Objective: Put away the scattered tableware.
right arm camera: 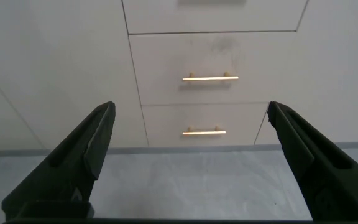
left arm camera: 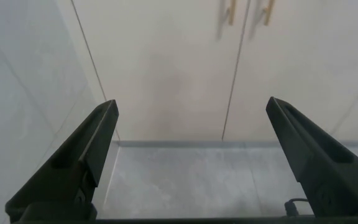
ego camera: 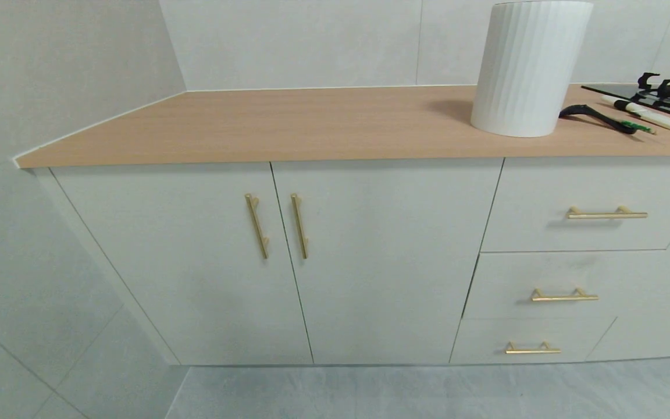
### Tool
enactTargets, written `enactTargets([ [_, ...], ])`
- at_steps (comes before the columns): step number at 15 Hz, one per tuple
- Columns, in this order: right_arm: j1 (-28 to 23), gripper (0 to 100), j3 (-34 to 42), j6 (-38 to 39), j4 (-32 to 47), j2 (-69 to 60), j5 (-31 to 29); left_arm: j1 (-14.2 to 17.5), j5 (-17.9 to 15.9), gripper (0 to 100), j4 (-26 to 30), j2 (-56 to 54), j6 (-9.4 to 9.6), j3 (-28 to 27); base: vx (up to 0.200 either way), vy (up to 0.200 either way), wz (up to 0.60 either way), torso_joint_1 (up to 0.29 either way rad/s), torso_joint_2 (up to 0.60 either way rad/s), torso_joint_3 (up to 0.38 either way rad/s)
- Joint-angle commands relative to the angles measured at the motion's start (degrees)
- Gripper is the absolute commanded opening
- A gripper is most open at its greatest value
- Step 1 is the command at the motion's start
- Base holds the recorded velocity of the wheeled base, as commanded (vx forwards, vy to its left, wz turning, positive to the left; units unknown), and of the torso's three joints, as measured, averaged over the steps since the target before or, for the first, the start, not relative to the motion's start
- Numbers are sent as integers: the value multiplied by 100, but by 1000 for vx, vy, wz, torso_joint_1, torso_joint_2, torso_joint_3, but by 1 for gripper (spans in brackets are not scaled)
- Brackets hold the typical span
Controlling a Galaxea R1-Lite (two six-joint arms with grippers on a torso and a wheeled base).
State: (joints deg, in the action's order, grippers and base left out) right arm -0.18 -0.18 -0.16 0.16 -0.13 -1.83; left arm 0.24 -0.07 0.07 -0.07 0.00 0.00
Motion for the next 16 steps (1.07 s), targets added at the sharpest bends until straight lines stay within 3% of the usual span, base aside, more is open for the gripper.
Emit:
enactTargets([
  [1,1,100,1,-2,2,13,-2,2,-1,100,1,7,-9,0,200,0,0,7,-2,-2],
  [7,1,100,1,-2,2,13,-2,2,-1,100,1,7,0,0,0,0,0,0,0,0],
  [16,1,100,1,7,2,13,-2,2,-1,100,-7,7,0,0,0,-200,0,1,2,2],
])
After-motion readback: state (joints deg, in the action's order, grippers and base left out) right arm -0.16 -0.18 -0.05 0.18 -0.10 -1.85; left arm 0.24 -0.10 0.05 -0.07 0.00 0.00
